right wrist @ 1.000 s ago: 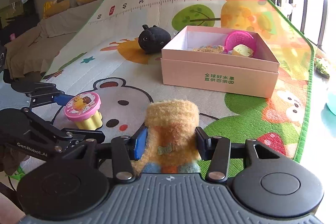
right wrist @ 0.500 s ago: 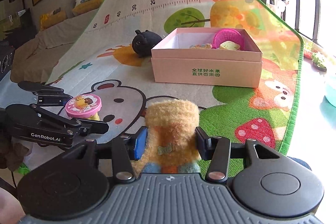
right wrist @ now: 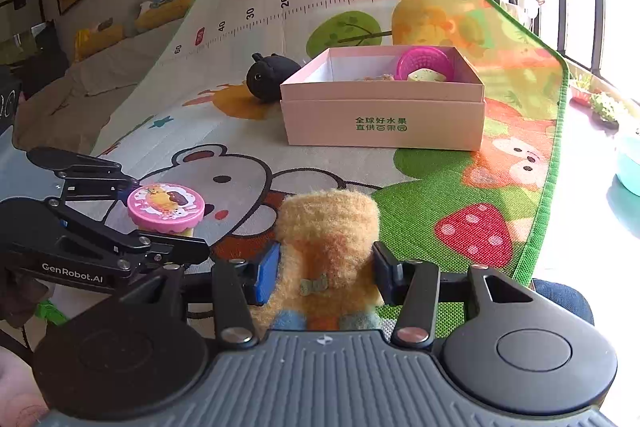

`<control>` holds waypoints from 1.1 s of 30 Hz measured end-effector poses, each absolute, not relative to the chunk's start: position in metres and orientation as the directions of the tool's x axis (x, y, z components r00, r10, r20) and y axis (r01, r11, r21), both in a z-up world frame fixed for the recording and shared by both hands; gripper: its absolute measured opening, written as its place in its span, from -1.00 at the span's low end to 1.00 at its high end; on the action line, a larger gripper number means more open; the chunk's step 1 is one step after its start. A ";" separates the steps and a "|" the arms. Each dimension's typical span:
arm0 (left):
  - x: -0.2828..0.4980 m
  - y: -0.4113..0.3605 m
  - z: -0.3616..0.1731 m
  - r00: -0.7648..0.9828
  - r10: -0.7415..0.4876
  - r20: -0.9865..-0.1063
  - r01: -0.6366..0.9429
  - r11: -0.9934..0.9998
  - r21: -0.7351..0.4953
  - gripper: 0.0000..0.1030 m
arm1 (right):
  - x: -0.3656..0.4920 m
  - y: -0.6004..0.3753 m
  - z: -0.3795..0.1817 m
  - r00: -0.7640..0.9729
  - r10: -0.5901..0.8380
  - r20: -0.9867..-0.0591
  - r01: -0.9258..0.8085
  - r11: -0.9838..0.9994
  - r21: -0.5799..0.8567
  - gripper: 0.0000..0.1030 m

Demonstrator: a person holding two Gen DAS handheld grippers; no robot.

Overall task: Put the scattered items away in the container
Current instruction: 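Carry the pink toy and beige cloth into the pink box, open both tools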

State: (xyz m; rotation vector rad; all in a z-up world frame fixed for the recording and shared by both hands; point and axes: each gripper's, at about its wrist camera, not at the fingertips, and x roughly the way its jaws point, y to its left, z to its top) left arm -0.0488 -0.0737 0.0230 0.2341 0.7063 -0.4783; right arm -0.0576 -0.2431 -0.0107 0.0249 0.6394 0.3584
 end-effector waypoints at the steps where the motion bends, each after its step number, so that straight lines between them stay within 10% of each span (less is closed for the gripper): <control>1: -0.049 -0.074 0.022 0.657 -0.340 -0.672 0.498 0.866 0.048 0.31 | -0.058 -0.243 -0.011 0.742 0.336 -0.580 -0.320 0.938 0.134 -0.06; 8: -0.054 -0.080 0.020 0.634 -0.367 -0.681 0.531 0.846 0.039 0.81 | -0.058 -0.242 -0.014 0.739 0.331 -0.587 -0.316 0.940 0.132 0.00; 13: -0.063 -0.079 0.022 0.634 -0.400 -0.662 0.548 0.837 0.019 0.82 | -0.058 -0.242 -0.015 0.737 0.330 -0.589 -0.315 0.940 0.132 0.01; 24: -0.060 -0.067 0.016 0.656 -0.355 -0.667 0.495 0.869 0.024 0.15 | -0.055 -0.241 -0.017 0.735 0.324 -0.596 -0.312 0.942 0.126 0.01; 33: -0.062 -0.073 0.025 0.646 -0.378 -0.663 0.532 0.846 0.035 0.09 | -0.055 -0.242 -0.009 0.743 0.326 -0.584 -0.317 0.941 0.122 -0.04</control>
